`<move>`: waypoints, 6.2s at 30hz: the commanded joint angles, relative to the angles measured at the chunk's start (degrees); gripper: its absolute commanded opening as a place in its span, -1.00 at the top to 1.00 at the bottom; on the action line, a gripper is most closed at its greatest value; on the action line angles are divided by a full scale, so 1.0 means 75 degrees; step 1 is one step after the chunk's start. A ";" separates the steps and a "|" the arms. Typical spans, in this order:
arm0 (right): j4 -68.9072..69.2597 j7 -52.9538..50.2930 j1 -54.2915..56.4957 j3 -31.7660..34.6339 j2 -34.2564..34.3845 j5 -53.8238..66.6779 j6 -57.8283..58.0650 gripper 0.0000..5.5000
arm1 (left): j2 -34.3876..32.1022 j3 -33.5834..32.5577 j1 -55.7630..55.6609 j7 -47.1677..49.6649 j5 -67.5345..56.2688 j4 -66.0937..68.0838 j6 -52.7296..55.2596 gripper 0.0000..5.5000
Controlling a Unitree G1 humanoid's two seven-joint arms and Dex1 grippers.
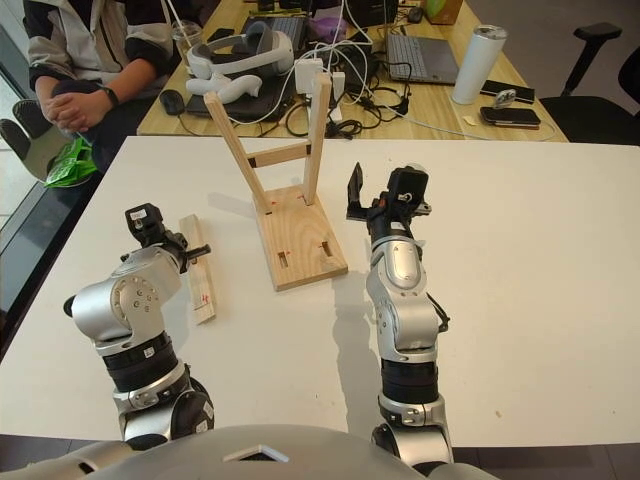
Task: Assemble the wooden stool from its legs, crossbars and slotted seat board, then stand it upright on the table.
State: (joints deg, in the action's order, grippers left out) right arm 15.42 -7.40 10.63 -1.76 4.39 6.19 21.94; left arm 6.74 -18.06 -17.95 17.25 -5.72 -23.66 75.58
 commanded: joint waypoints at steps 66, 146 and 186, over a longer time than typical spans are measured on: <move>0.0998 0.0462 -0.0413 -0.1022 0.0115 0.0143 0.1128 -0.66 | -0.3613 0.2913 -0.3299 -0.6100 -0.0142 0.7979 -0.2270 0.59; 0.1318 0.0535 -0.1193 -0.1508 0.0092 0.0329 -0.0475 -0.66 | -0.2120 0.1350 -0.3281 -0.2694 -0.0422 0.3151 -0.6169 0.09; 0.1424 0.0622 -0.1393 -0.1432 0.0031 0.0193 -0.0096 -0.66 | -0.4186 0.2054 -0.2998 -0.4609 -0.0229 0.7084 -0.5738 0.09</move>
State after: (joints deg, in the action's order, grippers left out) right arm 26.12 -2.00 0.52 -12.30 3.64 8.48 20.42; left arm -24.28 -1.64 -39.17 -17.42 -7.37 30.15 31.89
